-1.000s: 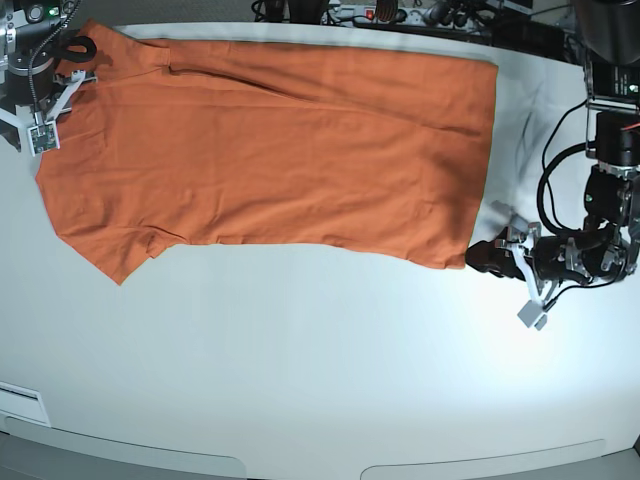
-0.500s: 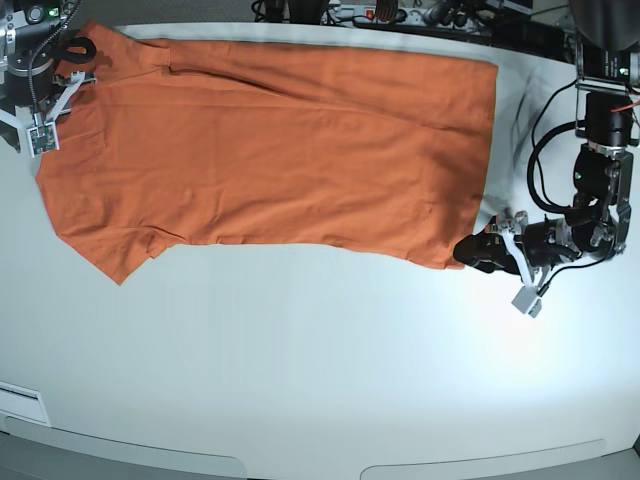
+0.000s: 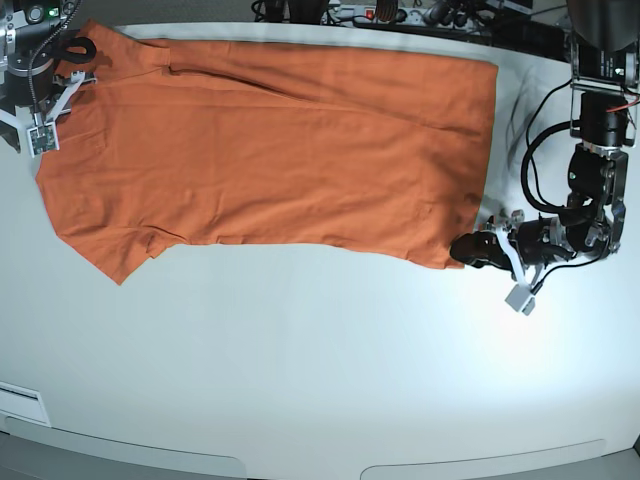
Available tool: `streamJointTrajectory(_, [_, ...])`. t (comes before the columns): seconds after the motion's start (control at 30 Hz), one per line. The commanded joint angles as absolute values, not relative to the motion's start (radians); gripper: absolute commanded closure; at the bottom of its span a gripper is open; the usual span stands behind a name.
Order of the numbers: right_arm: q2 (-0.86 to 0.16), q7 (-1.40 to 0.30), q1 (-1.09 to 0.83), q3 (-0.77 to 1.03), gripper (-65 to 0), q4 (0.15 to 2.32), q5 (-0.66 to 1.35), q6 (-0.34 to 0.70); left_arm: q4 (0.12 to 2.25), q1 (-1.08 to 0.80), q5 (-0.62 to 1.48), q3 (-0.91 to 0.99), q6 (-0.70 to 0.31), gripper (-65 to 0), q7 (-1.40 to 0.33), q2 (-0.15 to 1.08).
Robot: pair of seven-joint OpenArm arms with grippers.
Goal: Fold the T-shirt properly
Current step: 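Move the right gripper to the collar corner and grasp both opposite corners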
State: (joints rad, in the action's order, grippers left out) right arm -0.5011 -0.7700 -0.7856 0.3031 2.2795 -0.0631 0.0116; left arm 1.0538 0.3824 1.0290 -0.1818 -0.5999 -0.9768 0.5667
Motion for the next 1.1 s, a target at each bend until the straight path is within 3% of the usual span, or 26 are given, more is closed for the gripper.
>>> streamJointTrajectory(0.0, [-0.516,-0.751,-0.786,0.310,-24.4,2.298,-0.078,0.004,1.058,0.388,1.015,-0.183,-0.611,-18.1,-1.035,0.576])
streamJointTrajectory(0.1, [-0.516,-0.751,-0.780,0.310,-24.4,2.298,-0.075,0.004,1.058,0.389,1.030,-0.183,-0.618,-14.9,-1.036,0.576])
streamJointTrajectory(0.17, [-0.516,-0.751,-0.777,0.310,-24.4,2.298,-0.075,0.004,1.058,0.389,1.029,-0.183,-0.617,-2.8,-1.036,0.577])
streamJointTrajectory(0.2, [-0.516,-0.751,-0.772,0.310,-24.4,2.298,-0.075,0.004,1.058,0.389,1.029,-0.183,-0.614,0.0,-1.036,0.577])
streamJointTrajectory(0.5, [-0.516,-0.672,-0.735,0.310,-23.9,2.297,0.022,0.049,1.058,0.417,1.034,-0.181,-0.580,0.0,-1.010,0.587])
streamJointTrajectory(0.73, [-0.516,-0.663,-0.565,0.310,-24.0,2.249,0.155,0.140,1.063,0.439,1.207,-0.181,-0.682,0.0,-1.055,0.587])
streamJointTrajectory(0.97, [-0.516,-0.628,-0.341,0.310,-24.7,1.959,0.276,0.268,1.063,0.439,1.348,-0.181,-0.698,0.0,-1.130,0.587])
streamJointTrajectory(1.07, [-0.516,-0.629,-0.225,0.310,-30.7,1.806,0.319,0.332,1.063,0.439,1.398,-0.181,-0.698,0.0,-1.161,0.587])
